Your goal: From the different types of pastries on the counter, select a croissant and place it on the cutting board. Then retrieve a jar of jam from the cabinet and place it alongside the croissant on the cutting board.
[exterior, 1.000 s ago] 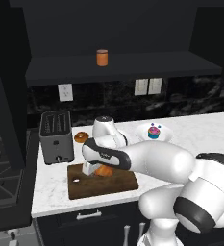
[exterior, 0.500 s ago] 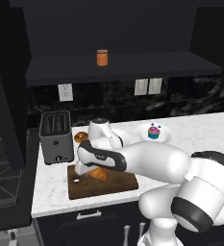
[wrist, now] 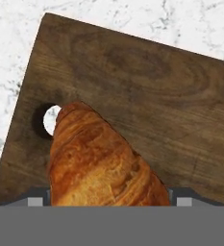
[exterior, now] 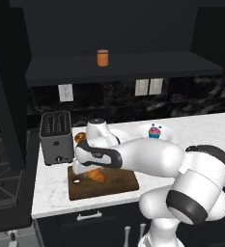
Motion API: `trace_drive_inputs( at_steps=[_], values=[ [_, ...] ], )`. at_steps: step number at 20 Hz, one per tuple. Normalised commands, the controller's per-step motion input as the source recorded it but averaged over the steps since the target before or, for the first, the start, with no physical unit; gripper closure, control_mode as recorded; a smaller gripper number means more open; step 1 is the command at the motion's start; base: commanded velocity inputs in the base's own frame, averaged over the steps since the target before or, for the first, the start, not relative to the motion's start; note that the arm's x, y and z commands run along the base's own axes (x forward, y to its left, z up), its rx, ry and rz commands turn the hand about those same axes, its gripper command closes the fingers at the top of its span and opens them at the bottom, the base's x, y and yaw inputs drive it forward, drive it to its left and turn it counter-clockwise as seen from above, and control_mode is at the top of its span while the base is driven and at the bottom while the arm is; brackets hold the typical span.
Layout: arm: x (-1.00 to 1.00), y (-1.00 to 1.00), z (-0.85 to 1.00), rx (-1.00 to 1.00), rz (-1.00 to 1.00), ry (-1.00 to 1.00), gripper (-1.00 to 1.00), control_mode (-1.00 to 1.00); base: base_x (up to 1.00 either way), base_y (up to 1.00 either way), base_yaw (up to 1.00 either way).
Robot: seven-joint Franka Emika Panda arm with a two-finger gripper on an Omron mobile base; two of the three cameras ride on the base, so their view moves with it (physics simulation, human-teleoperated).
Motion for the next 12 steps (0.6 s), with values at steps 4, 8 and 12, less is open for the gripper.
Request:
trace_drive_inputs(
  at_steps=[4, 8, 12],
  values=[
    [0.09, 0.00, -0.40, 0.00, 0.00, 0.00, 1.00, -1.00, 0.00, 0.00, 0.00],
    [0.00, 0.11, -0.15, 0.00, 0.00, 0.02, 1.00, -1.00, 0.00, 0.00, 0.00],
    [0.00, 0.09, -0.04, 0.00, 0.00, 0.02, -1.00, -1.00, 0.00, 0.00, 0.00]
  ],
)
